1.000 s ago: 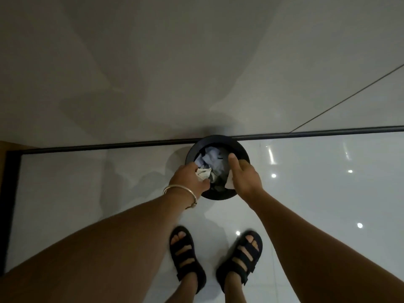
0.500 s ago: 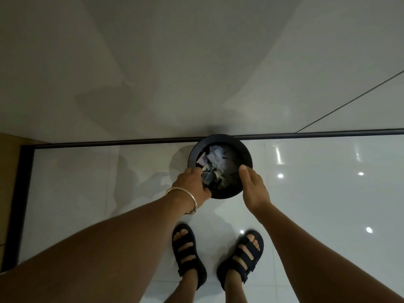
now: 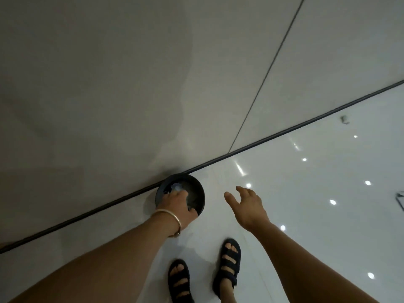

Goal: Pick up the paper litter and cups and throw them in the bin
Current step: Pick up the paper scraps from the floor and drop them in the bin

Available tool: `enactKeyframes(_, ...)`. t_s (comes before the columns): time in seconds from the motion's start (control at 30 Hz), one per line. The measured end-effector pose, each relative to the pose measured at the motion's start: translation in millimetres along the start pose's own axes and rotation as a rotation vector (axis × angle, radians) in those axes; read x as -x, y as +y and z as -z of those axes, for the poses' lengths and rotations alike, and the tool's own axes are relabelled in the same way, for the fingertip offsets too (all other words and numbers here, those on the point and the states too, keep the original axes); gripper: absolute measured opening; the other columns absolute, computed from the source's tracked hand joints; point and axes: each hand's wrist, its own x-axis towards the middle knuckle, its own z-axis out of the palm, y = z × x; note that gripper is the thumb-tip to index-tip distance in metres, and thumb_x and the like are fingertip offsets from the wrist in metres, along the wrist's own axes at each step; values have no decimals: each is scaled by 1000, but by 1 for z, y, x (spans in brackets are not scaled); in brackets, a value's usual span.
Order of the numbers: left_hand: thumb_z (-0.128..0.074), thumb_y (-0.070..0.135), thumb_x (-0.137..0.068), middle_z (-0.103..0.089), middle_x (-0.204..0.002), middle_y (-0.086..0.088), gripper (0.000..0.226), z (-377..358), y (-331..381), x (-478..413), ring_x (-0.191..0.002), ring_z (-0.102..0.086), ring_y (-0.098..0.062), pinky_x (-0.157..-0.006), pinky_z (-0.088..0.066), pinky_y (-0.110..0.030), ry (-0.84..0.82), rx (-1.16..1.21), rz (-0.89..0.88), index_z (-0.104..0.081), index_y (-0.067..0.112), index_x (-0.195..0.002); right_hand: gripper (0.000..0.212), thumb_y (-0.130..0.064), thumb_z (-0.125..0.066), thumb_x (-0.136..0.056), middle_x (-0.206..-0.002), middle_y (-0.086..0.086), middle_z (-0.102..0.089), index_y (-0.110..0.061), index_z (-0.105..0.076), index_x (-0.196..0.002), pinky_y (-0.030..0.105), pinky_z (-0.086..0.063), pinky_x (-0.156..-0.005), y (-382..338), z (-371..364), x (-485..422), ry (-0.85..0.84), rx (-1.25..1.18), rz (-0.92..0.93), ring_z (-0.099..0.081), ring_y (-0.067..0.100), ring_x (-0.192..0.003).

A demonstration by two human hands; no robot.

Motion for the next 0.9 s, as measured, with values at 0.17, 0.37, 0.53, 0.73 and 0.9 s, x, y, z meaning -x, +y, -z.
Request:
enactKeyframes(0.17,-57,42,-84,-42,-137,-8,59,58,74,44,-124,-43,-26,-103,-38,-34,-14,-73,-166,-43,17,-135,70,-64,-39,-92,-155,3,-30,-23,-33,-149,45,-28,-111,0,79,84,144,-66,-60,-24,25,-142)
enactKeyframes(0.37,-56,44,-84,-40,-140,-7,64,80,177,110,-124,-42,-25,-102,-40,-37,-62,-206,-383,-38,17,-139,69,-63,-43,-92,-152,4,-34,-22,-35,-147,44,-31,-109,39,153,182,275,-162,-176,-29,25,-140)
enactKeyframes(0.53,-56,44,-85,-40,-140,-6,64,58,265,161,-124,-42,-24,-98,-41,-34,-113,-316,-511,-36,18,-140,71,-63,-44,-91,-152,4,-34,-22,-34,-148,44,-33,-110,110,191,254,337,-240,-303,-29,25,-140)
enactKeyframes(0.73,-56,42,-85,-43,-137,-5,61,9,388,222,-118,-48,-24,-96,-45,-39,-123,-391,-638,-38,19,-139,73,-61,-46,-91,-153,6,-32,-21,-31,-149,45,-33,-111,233,244,338,416,-272,-454,-29,27,-140)
enactKeyframes(0.9,-56,40,-85,-43,-137,-4,59,-48,475,271,-115,-49,-25,-90,-49,-42,-147,-372,-705,-39,20,-138,74,-60,-47,-91,-153,8,-31,-20,-30,-150,44,-35,-110,331,287,401,491,-316,-553,-29,28,-140)
